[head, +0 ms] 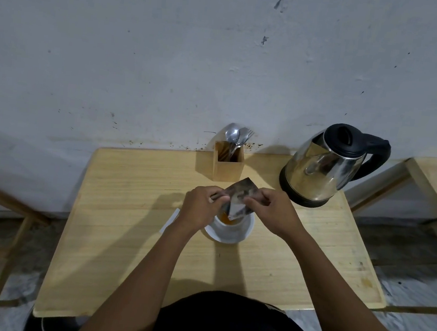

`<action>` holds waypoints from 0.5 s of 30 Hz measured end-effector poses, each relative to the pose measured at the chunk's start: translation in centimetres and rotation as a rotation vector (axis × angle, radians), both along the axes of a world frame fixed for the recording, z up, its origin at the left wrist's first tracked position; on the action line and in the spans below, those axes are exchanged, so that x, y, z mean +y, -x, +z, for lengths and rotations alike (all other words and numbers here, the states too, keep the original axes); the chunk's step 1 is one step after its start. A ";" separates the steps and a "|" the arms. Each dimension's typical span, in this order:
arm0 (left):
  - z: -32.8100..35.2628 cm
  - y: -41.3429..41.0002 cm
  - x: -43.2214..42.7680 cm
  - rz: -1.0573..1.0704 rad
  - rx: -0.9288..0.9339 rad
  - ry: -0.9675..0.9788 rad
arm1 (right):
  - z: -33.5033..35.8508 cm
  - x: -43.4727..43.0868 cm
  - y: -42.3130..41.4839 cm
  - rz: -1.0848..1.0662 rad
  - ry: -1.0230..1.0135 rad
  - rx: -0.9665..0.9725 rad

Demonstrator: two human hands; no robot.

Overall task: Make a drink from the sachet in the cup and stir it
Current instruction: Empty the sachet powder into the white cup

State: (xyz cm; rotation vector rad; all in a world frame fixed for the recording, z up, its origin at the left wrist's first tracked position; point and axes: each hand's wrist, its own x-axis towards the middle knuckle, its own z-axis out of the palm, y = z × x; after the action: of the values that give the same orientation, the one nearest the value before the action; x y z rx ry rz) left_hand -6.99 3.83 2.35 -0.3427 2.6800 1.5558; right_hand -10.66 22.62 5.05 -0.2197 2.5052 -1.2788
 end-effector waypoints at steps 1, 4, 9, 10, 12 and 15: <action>0.2 0.0 0.0 0.023 0.006 -0.042 | -0.1 0.0 0.1 -0.028 0.002 0.007; 1.2 -0.3 0.1 0.119 -0.067 -0.258 | 0.3 -0.5 -0.1 -0.206 0.218 -0.065; 1.0 -1.2 -0.2 0.071 -0.240 -0.422 | 0.5 -1.9 -1.6 -0.458 0.565 -0.402; 1.1 -1.3 -0.2 0.077 -0.224 -0.429 | 0.3 -2.3 -1.9 -0.469 0.586 -0.430; 1.1 -1.3 -0.4 0.155 -0.180 -0.444 | -0.3 -2.8 -2.4 -0.471 0.576 -0.459; 1.2 -1.3 -0.9 0.299 -0.153 -0.525 | -0.8 -3.4 -3.0 -0.378 0.449 -0.459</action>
State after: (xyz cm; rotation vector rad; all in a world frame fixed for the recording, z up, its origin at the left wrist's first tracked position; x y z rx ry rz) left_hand -5.67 2.93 3.55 -0.8179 2.0708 2.1278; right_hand -7.66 19.18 4.20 0.4250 1.9011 -1.7897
